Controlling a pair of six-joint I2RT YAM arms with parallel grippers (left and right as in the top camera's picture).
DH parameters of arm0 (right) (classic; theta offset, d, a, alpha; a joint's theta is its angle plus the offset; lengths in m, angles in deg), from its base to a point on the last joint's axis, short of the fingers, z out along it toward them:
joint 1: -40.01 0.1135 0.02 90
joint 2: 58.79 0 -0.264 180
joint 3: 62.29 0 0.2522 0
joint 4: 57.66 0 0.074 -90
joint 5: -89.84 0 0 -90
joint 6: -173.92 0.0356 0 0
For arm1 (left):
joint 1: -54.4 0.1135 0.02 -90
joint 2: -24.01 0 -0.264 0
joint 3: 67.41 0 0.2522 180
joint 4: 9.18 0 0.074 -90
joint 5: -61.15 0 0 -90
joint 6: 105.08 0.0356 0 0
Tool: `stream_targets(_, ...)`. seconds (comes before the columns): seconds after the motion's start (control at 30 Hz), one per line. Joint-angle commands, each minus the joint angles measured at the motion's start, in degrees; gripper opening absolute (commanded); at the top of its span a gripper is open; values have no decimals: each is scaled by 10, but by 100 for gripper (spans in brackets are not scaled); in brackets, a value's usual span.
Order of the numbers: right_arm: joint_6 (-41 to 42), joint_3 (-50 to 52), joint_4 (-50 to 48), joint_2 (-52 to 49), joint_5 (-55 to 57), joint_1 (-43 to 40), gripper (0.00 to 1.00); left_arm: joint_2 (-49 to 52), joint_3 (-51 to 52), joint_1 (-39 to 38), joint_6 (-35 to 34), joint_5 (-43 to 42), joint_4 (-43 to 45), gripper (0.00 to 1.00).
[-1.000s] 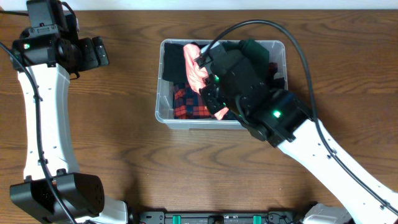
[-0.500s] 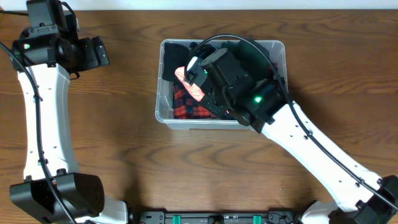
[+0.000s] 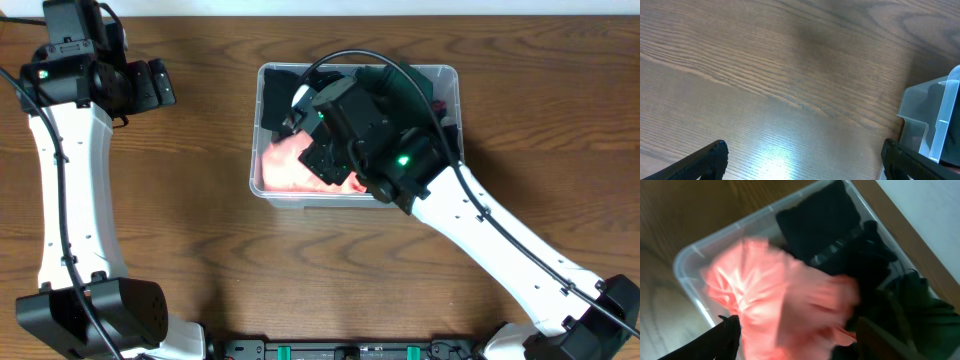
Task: Pack container
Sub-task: 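Lower the pink garment into the bin's front-left area, then open the right gripper and press the pink garment down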
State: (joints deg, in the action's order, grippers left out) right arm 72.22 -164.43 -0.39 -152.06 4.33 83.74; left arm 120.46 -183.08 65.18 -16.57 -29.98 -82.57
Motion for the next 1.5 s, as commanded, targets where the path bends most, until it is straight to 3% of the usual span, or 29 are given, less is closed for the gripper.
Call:
stream_targets(0.0,40,-8,-5,-2,-3,10,70,-3,-7,2,-1,1,-2,98)
stream_targets(0.1,55,-8,-8,-5,-9,10,66,-3,-7,2,-1,1,-2,98)
stream_targets(0.2,63,-8,-10,-14,-5,8,55,-3,-7,2,-1,1,-2,98)
stream_targets(0.4,116,-8,5,-46,4,-14,14,-3,-7,2,-1,1,-2,98)
stream_targets(0.5,136,-8,29,-73,4,-27,1,-3,-7,2,-1,1,-2,98)
stream_targets(1.03,185,-8,98,-246,4,-56,1,-3,-7,2,-1,1,-2,98)
stream_targets(1.33,186,-13,90,-226,5,-63,1,-3,-7,2,-1,1,-2,98)
stream_targets(1.37,191,-16,93,-214,5,-64,3,-3,-7,2,-1,1,-2,98)
stream_targets(1.4,196,-19,95,-202,5,-66,13,-3,-7,2,-1,1,-2,98)
stream_targets(1.43,199,-23,97,-189,5,-68,22,-3,-7,2,-1,1,-2,98)
stream_targets(1.47,199,-26,100,-173,5,-72,39,-3,-7,2,-1,1,-2,98)
